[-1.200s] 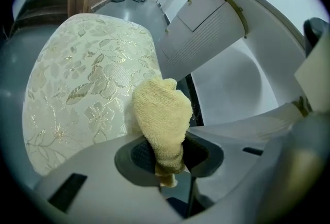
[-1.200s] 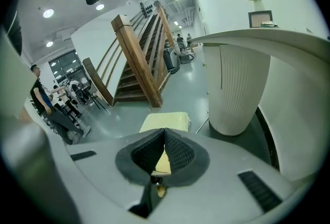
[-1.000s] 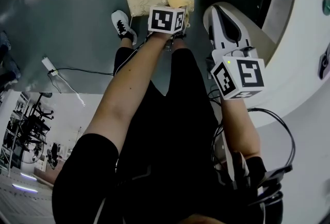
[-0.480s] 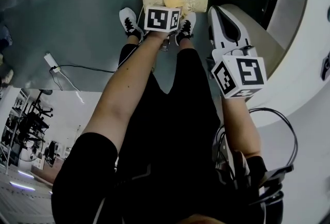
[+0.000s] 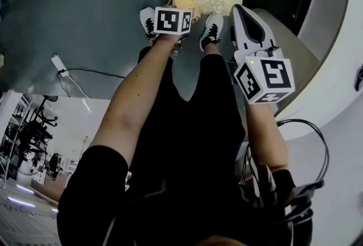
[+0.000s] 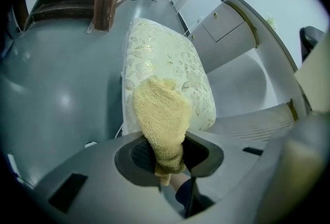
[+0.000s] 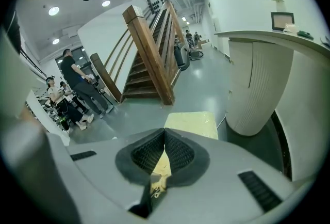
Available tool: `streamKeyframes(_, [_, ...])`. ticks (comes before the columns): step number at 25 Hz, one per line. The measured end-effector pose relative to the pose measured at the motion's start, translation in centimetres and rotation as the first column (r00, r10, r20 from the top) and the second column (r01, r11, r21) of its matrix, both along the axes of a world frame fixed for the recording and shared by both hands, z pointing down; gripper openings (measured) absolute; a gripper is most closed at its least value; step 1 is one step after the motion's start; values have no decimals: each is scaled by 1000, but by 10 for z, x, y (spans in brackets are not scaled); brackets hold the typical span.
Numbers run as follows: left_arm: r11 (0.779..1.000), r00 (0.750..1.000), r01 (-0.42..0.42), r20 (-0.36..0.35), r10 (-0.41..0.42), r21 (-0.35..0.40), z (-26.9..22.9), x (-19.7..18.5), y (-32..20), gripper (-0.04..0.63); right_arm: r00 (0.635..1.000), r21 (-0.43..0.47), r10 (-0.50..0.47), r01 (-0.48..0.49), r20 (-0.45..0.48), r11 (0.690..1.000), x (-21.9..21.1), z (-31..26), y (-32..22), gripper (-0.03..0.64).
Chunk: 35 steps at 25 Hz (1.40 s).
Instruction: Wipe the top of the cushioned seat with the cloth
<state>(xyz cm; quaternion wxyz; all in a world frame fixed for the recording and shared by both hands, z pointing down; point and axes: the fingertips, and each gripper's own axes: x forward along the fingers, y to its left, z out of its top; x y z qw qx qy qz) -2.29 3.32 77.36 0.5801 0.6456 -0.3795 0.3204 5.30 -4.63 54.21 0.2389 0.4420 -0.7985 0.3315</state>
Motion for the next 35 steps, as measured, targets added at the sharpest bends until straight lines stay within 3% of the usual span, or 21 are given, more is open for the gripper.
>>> streamKeyframes(8, [1000,991,17,130,-19,14,7,-75,17,101,999,13,16,-17,32,1000,-21,1,17,6])
streamKeyframes(13, [998,987,-32,158,22,63,-21,-74,-1,101,998,58,42,-44,41,997,2,-19,4,5])
streamKeyframes(23, [987,993,-95,87,84,132,-34,37,-32,101,995,91,78,-84,67,992,66,-28,-9,5])
streamKeyframes(29, [980,991,-133,45,127,149,-66,99,-49,102,992,82,118,-122,53,989,104,-51,-17,5])
streamKeyframes(35, [970,982,-173,-41,183,170,-20,152,-67,101,980,77,180,-187,91,979,123,-34,-22,5])
